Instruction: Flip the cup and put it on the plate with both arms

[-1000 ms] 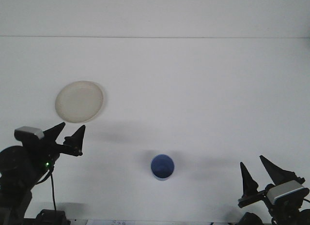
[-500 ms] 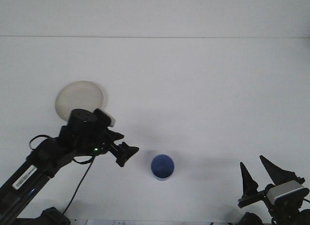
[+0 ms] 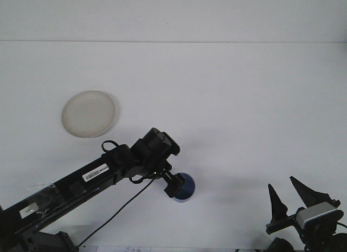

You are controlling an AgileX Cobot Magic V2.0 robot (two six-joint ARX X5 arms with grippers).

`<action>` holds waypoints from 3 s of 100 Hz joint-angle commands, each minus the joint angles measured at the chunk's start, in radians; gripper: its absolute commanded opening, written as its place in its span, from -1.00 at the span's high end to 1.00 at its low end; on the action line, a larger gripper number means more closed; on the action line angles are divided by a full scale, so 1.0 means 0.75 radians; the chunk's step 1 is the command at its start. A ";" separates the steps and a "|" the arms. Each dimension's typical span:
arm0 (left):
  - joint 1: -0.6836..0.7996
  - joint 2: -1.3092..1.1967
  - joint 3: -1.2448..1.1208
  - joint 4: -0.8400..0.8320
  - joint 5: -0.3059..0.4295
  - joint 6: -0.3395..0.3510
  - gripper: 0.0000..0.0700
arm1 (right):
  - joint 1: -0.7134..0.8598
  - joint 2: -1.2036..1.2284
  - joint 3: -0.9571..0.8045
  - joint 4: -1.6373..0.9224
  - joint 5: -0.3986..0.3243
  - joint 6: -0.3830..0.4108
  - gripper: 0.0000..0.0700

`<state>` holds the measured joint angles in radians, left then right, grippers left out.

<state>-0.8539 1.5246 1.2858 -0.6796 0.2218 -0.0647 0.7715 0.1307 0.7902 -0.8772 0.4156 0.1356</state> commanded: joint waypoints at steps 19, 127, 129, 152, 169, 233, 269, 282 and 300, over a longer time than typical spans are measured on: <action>-0.027 0.151 0.028 0.001 -0.026 0.052 -0.57 | 0.011 0.002 0.001 0.010 0.001 0.003 -0.20; 0.185 0.206 0.479 -0.469 -0.260 0.175 0.99 | 0.011 0.002 0.001 0.011 0.001 0.003 -0.20; 0.209 0.206 0.505 -0.487 -0.278 0.181 0.99 | 0.011 0.002 0.001 0.011 0.001 0.003 -0.20; 0.590 0.206 0.680 -0.518 -0.406 0.205 0.99 | 0.011 0.002 0.001 0.011 0.000 0.005 -0.20; 0.914 0.226 0.684 -0.437 -0.405 0.196 0.99 | 0.011 0.002 0.001 0.011 0.001 0.009 -0.20; 1.217 0.523 0.684 -0.316 -0.404 0.165 0.99 | 0.011 0.002 0.001 0.012 0.001 0.009 -0.20; 1.218 0.558 0.684 -0.293 -0.404 0.131 0.99 | 0.011 0.002 0.001 0.012 0.002 0.008 -0.20; 1.218 0.571 0.683 -0.302 -0.404 0.131 0.99 | 0.011 0.002 0.001 0.012 0.002 0.009 -0.20; 1.219 0.573 0.683 -0.302 -0.404 0.130 0.99 | 0.011 0.002 0.001 0.012 0.002 0.009 -0.20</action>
<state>0.0566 1.9289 1.7752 -0.9066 -0.0807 0.0498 0.7715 0.1307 0.7891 -0.8772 0.4156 0.1360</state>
